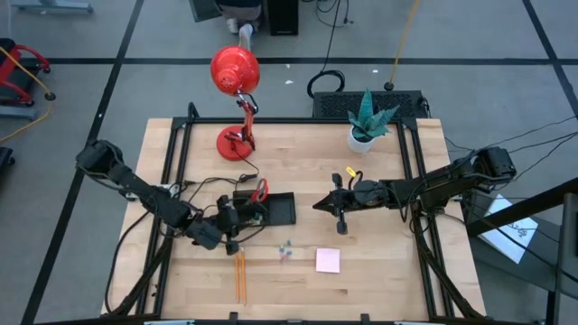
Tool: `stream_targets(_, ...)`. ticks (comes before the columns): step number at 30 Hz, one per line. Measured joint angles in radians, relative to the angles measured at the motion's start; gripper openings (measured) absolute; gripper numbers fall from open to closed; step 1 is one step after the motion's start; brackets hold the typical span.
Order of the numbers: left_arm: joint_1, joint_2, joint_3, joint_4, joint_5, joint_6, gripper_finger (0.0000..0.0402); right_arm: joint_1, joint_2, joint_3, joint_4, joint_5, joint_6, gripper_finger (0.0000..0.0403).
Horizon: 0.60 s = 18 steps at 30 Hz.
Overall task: Pick and place office supplies into organizer
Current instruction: Put the pink binder clip into the desk organizer
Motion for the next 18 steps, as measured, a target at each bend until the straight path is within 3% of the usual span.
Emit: stream_targets(18, 0.068, 0.103, 0.002, -0.034, 0.066, -0.037, 0.0062, 0.0, 0.0, 0.0, 0.0, 0.0, 0.0, 0.0004)
